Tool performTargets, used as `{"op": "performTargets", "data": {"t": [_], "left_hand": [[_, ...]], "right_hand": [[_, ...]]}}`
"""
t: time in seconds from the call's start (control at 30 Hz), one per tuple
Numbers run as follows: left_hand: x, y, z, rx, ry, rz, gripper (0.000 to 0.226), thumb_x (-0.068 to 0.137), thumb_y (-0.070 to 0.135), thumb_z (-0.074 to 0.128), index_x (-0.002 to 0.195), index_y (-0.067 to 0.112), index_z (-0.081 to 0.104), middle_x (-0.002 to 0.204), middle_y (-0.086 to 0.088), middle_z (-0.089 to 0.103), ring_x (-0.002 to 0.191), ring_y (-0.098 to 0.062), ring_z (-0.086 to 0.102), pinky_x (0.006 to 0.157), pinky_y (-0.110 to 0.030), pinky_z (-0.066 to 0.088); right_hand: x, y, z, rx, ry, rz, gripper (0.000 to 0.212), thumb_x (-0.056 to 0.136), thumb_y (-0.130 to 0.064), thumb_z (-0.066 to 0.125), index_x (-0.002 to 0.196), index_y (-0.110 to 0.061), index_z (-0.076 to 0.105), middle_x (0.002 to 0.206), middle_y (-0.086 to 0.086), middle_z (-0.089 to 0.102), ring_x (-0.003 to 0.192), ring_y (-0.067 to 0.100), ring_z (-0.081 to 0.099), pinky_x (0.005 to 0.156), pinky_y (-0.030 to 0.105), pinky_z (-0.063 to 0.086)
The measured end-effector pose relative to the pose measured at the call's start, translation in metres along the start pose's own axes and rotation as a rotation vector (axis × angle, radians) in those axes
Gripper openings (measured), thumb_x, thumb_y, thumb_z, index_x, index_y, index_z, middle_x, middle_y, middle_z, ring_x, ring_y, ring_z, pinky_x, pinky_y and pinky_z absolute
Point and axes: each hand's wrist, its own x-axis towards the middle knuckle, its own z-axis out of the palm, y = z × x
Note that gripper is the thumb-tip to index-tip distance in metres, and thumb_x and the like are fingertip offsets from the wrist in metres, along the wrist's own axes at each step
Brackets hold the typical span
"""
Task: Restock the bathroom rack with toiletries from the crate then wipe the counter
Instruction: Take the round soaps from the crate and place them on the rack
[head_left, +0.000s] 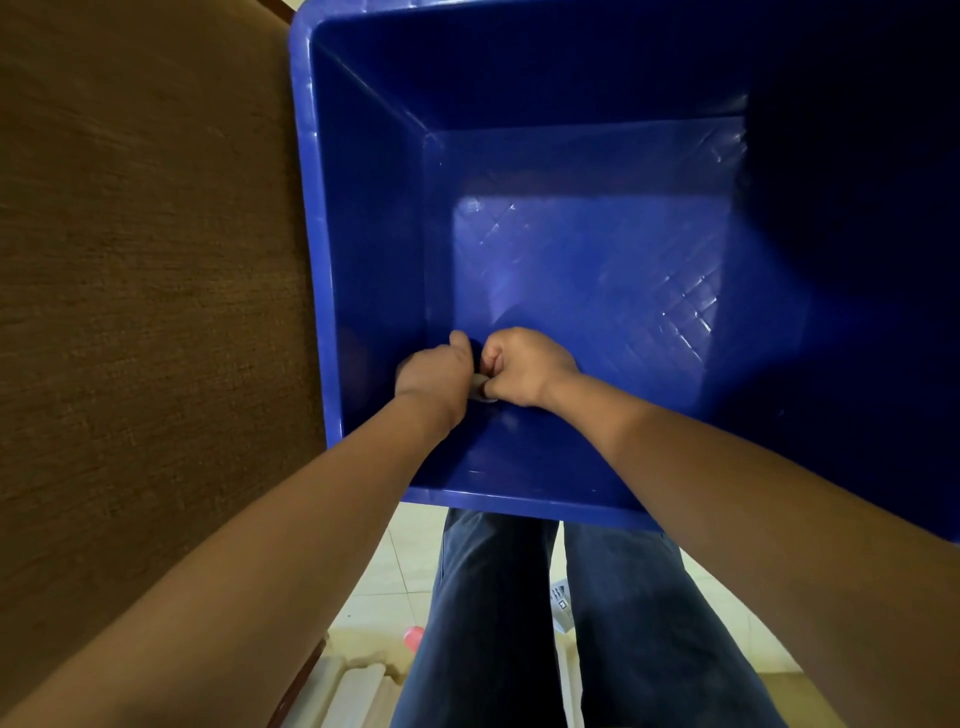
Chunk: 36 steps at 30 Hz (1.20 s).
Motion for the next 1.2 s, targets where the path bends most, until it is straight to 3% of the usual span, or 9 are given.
{"op": "performTargets", "data": {"t": [0.13,0.27,0.33,0.47,0.57,0.63,0.77,0.9,1.2], "left_hand": [[0.0,0.0,0.001,-0.003,0.031,0.009,0.037,0.09,0.006,0.058,0.12,0.005,0.035,0.11,-0.013,0.06,0.095,-0.033,0.063,0.063,-0.037,0.04],[-0.005,0.002,-0.001,-0.259,0.016,0.009,0.033,0.095,0.016,0.052,0.125,0.007,0.04,0.124,-0.017,0.052,0.105,-0.039,0.057,0.077,-0.043,0.046],[-0.008,0.005,-0.005,-0.392,0.004,0.017,0.033,0.096,0.023,0.049,0.127,0.01,0.043,0.129,-0.016,0.049,0.107,-0.038,0.055,0.087,-0.043,0.046],[-0.017,0.012,-0.018,-0.466,0.023,0.051,0.032,0.095,0.024,0.051,0.125,0.013,0.046,0.127,-0.015,0.05,0.105,-0.036,0.054,0.084,-0.04,0.045],[-0.028,0.02,-0.03,-0.514,0.052,0.096,0.028,0.095,0.018,0.046,0.122,0.013,0.047,0.123,-0.014,0.052,0.1,-0.033,0.055,0.082,-0.039,0.046],[-0.038,0.023,-0.038,-0.583,0.072,0.108,0.027,0.095,0.016,0.043,0.122,0.014,0.047,0.119,-0.012,0.054,0.097,-0.032,0.056,0.08,-0.038,0.048],[-0.06,0.032,-0.055,-0.772,0.123,0.113,0.019,0.095,0.015,0.043,0.113,0.021,0.048,0.109,-0.009,0.06,0.088,-0.029,0.062,0.078,-0.043,0.054],[-0.085,0.038,-0.068,-0.941,0.164,0.159,0.018,0.094,0.013,0.051,0.109,0.023,0.048,0.106,-0.004,0.059,0.096,-0.028,0.062,0.083,-0.05,0.055],[-0.139,0.054,-0.109,-1.103,0.187,0.252,0.025,0.092,0.009,0.059,0.112,0.02,0.049,0.105,-0.001,0.054,0.079,-0.013,0.061,0.062,-0.022,0.055]], "right_hand": [[-0.005,0.009,-0.008,0.089,0.045,0.087,0.016,0.07,-0.026,0.069,0.08,-0.029,0.057,0.084,-0.012,0.069,0.08,0.009,0.065,0.071,0.029,0.054],[-0.017,0.018,-0.022,0.248,0.081,0.16,0.027,0.068,-0.024,0.071,0.09,-0.031,0.057,0.079,-0.015,0.069,0.076,0.007,0.064,0.066,0.025,0.048],[-0.025,0.021,-0.03,0.306,0.066,0.162,0.036,0.069,-0.02,0.074,0.101,-0.028,0.06,0.084,-0.011,0.07,0.079,0.01,0.064,0.07,0.024,0.047],[-0.043,0.02,-0.048,0.366,0.039,0.19,0.042,0.078,-0.016,0.072,0.119,-0.019,0.064,0.1,-0.002,0.063,0.089,0.013,0.058,0.079,0.023,0.047],[-0.066,0.013,-0.064,0.48,0.042,0.24,0.025,0.084,-0.013,0.062,0.108,-0.02,0.065,0.087,-0.004,0.063,0.078,0.012,0.06,0.066,0.024,0.053],[-0.083,0.008,-0.074,0.577,0.05,0.262,0.018,0.086,-0.01,0.058,0.099,-0.019,0.066,0.083,-0.002,0.067,0.076,0.012,0.065,0.071,0.026,0.058],[-0.123,0.0,-0.094,0.71,0.094,0.26,0.022,0.085,-0.007,0.058,0.104,-0.011,0.069,0.091,0.009,0.072,0.08,0.016,0.071,0.072,0.029,0.06],[-0.162,-0.007,-0.11,0.78,0.198,0.241,0.022,0.084,-0.007,0.059,0.103,-0.01,0.069,0.097,0.01,0.071,0.084,0.016,0.07,0.067,0.025,0.059],[-0.245,-0.026,-0.129,0.866,0.373,0.171,0.018,0.087,-0.014,0.065,0.105,-0.013,0.066,0.1,0.01,0.069,0.085,0.018,0.067,0.059,0.023,0.054]]}}
